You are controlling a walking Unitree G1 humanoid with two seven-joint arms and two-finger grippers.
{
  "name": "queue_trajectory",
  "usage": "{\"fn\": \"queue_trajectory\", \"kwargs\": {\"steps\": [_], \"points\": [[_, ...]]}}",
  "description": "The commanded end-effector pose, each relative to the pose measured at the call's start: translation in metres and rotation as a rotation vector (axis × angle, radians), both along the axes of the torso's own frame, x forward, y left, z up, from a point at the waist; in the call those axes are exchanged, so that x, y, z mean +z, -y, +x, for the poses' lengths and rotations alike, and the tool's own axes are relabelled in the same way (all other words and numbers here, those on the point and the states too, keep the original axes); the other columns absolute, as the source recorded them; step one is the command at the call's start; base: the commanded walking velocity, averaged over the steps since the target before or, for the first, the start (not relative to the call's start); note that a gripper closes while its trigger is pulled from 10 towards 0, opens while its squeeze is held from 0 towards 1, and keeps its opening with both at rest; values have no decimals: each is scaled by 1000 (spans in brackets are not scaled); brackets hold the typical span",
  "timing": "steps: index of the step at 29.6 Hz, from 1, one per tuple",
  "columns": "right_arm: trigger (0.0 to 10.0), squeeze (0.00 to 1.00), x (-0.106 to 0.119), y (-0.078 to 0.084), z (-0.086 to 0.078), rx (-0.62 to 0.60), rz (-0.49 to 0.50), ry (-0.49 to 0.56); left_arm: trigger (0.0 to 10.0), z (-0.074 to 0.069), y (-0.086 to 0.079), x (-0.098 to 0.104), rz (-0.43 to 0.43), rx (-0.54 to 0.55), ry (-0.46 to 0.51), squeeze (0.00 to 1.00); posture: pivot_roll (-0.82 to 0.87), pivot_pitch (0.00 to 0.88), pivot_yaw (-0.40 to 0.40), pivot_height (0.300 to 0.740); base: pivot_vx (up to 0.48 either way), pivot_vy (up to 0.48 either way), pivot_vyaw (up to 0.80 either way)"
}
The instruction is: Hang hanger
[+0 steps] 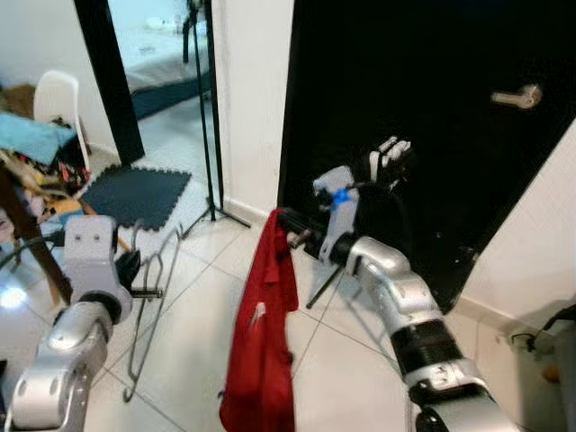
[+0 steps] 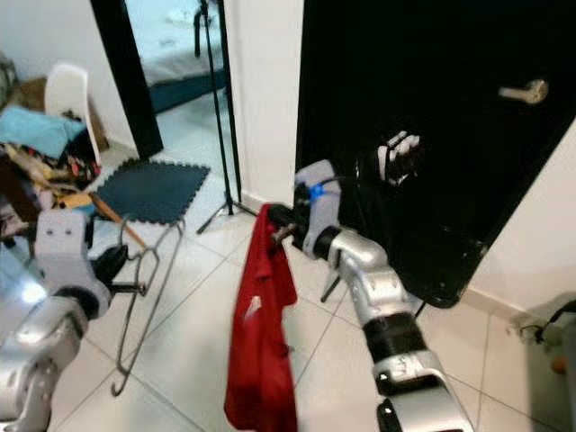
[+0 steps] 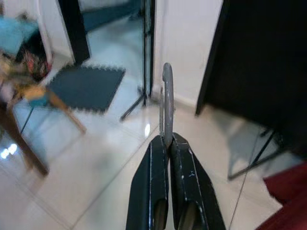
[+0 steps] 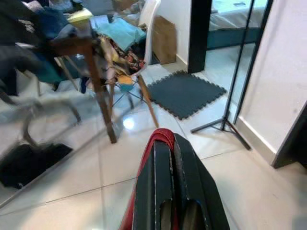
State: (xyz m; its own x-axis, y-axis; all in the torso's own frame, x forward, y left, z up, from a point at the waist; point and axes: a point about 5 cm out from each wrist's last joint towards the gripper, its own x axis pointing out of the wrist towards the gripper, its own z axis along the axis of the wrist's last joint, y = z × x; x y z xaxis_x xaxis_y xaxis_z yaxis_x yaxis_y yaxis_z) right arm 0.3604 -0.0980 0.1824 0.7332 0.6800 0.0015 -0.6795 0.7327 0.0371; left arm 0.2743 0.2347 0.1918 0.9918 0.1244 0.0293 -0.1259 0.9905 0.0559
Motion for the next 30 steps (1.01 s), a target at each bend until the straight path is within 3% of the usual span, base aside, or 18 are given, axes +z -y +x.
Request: {"fn": "queue_trajectory", "kwargs": {"steps": [1, 6, 15, 19, 22, 25, 28, 29, 30], "points": [[10000, 0, 9, -9, 0, 20, 17, 31, 10000, -5, -16, 10, 45, 89, 26, 0, 43, 0, -71, 740, 472, 0, 0], [10000, 0, 23, -14, -3, 58, 58, 72, 10000, -9, -31, 26, 87, 171, 67, 0, 45, 0, -71, 740, 478, 0, 628], [10000, 0, 33, -24, -7, 123, 73, 93, 10000, -13, -36, 40, 127, 259, 103, 0, 48, 0, -72, 740, 474, 0, 784], [10000, 0, 48, -27, -8, 150, 90, 126, 10000, -19, -43, 40, 129, 325, 104, 0, 48, 0, -72, 740, 476, 0, 784], [10000, 0, 72, -32, -10, 192, 112, 187, 10000, -29, -60, 48, 150, 425, 130, 0, 50, 0, -75, 740, 480, 0, 788], [10000, 0, 75, -32, -9, 195, 111, 195, 10000, -31, -62, 53, 153, 433, 146, 0, 51, 0, -78, 740, 480, 0, 783], [10000, 0, 79, -29, -6, 177, 100, 211, 10000, -33, -62, 80, 208, 431, 231, 0, 56, 0, -82, 740, 480, 0, 785], [10000, 0, 81, -28, -4, 161, 98, 215, 10000, -32, -59, 100, 241, 408, 292, 0, 60, 0, -84, 740, 480, 0, 781], [10000, 0, 81, -28, -4, 161, 98, 215, 10000, -32, -59, 100, 241, 408, 292, 0, 60, 0, -84, 740, 480, 0, 781]]}}
